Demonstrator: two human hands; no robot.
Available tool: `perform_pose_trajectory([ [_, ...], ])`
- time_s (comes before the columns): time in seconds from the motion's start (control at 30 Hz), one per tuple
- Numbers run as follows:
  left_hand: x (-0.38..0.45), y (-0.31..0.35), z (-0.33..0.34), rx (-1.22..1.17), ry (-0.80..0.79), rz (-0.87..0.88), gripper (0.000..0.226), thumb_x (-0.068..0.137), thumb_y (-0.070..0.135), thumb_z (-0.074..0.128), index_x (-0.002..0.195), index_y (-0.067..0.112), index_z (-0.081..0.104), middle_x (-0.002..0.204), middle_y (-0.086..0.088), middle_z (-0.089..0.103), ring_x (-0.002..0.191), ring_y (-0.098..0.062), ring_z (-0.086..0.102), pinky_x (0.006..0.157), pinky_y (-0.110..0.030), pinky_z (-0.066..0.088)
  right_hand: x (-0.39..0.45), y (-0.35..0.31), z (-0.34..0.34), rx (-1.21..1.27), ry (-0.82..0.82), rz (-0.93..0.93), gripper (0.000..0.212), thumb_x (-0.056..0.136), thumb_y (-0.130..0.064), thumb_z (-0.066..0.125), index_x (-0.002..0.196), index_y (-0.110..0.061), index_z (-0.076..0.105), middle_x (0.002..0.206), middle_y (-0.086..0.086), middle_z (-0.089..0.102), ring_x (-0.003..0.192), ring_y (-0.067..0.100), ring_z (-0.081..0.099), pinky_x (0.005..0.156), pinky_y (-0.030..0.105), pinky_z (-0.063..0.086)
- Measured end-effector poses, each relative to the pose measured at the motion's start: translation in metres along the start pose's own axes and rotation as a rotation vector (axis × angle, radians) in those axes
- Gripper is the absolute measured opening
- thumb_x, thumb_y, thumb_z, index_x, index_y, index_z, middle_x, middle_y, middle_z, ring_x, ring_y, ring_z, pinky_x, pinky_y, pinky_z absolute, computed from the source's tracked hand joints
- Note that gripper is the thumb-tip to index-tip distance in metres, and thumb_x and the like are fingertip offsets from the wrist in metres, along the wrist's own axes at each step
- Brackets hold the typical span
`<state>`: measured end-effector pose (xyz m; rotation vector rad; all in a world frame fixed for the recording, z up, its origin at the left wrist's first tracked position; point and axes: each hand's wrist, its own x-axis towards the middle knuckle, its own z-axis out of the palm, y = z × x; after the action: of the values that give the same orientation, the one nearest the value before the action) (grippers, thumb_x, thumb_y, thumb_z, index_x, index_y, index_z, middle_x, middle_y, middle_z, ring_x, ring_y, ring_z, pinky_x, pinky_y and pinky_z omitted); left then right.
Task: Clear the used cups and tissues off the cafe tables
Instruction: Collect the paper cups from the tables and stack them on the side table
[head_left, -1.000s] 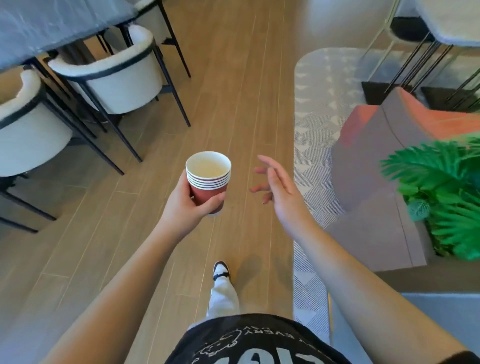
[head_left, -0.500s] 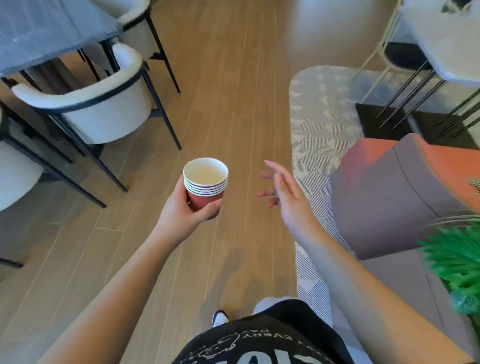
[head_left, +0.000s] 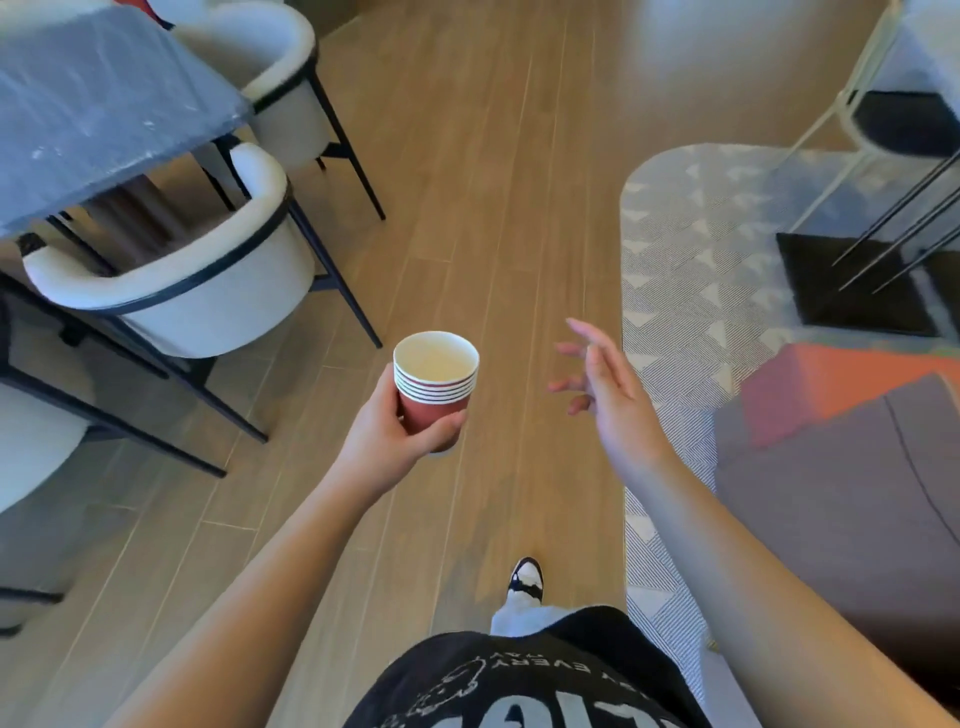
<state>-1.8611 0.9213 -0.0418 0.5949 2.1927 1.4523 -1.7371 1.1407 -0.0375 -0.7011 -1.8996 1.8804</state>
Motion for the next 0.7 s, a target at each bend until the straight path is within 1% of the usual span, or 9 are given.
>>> perform_pose_trajectory([
  [0.1,0.048,0.014,0.007,0.004,0.014,-0.006,0.066,0.077,0.039,0.087,0.122,0.059,0.043,0.112,0.046,0.06,0.107,0.019,0.058,0.077,0.002,0.044,0.056,-0.011,-0.015,-0.002,-0.006,0.007,0.03,0.11,-0.029,0.033,0.128,-0.038,0.055,0.122,-0.002,0.062,0.08,0.008,0.07,0.066,0.027,0.046],
  [0.13,0.063,0.018,0.008,0.003,0.021,-0.005,0.067,0.077,0.04,0.086,0.124,0.059,0.042,0.112,0.047,0.06,0.107,0.02,0.057,0.077,0.002,0.044,0.072,-0.014,-0.018,0.001,-0.014,0.01,0.03,0.11,-0.029,0.033,0.127,-0.039,0.056,0.122,-0.003,0.062,0.081,0.008,0.07,0.067,0.026,0.046],
  [0.2,0.092,0.023,0.011,0.009,0.033,-0.004,0.068,0.08,0.036,0.087,0.128,0.055,0.042,0.112,0.047,0.06,0.108,0.02,0.057,0.078,0.002,0.043,0.101,-0.016,-0.02,0.001,-0.043,0.002,0.03,0.11,-0.03,0.033,0.128,-0.039,0.056,0.123,-0.004,0.063,0.083,0.009,0.07,0.067,0.025,0.047],
  [0.27,0.12,0.024,0.011,0.008,0.036,-0.005,0.068,0.082,0.033,0.086,0.129,0.053,0.042,0.112,0.047,0.06,0.108,0.02,0.057,0.078,0.002,0.043,0.129,-0.014,-0.018,-0.006,-0.077,0.004,0.031,0.11,-0.03,0.032,0.132,-0.035,0.055,0.125,-0.002,0.062,0.083,0.009,0.07,0.067,0.024,0.047],
  [0.4,0.176,0.021,0.005,-0.004,0.069,-0.023,0.069,0.082,0.034,0.085,0.134,0.048,0.042,0.113,0.045,0.06,0.109,0.019,0.057,0.079,0.002,0.044,0.186,-0.015,-0.004,-0.002,-0.098,0.043,0.031,0.11,-0.029,0.032,0.13,-0.035,0.054,0.123,-0.003,0.061,0.082,0.008,0.069,0.069,0.026,0.046],
  [0.5,0.224,0.013,-0.004,-0.016,0.067,-0.043,0.069,0.082,0.034,0.085,0.135,0.046,0.043,0.113,0.044,0.06,0.109,0.018,0.058,0.078,0.001,0.045,0.234,-0.015,0.007,-0.012,-0.125,0.043,0.031,0.11,-0.029,0.032,0.13,-0.037,0.054,0.128,0.0,0.061,0.084,0.008,0.069,0.07,0.028,0.047],
  [0.63,0.308,0.01,-0.023,-0.047,0.074,-0.017,0.075,0.076,0.044,0.083,0.137,0.045,0.041,0.112,0.048,0.058,0.109,0.021,0.056,0.077,0.001,0.045,0.314,-0.016,0.028,-0.044,-0.132,0.021,0.031,0.11,-0.029,0.032,0.13,-0.037,0.054,0.128,-0.001,0.061,0.085,0.009,0.069,0.069,0.027,0.047],
  [0.7,0.351,0.015,-0.036,-0.061,0.054,-0.004,0.075,0.077,0.045,0.083,0.137,0.045,0.039,0.112,0.05,0.057,0.108,0.023,0.055,0.077,0.003,0.044,0.356,-0.019,0.042,-0.04,-0.118,0.046,0.03,0.11,-0.028,0.032,0.127,-0.038,0.055,0.126,0.001,0.061,0.082,0.009,0.068,0.068,0.028,0.046],
])
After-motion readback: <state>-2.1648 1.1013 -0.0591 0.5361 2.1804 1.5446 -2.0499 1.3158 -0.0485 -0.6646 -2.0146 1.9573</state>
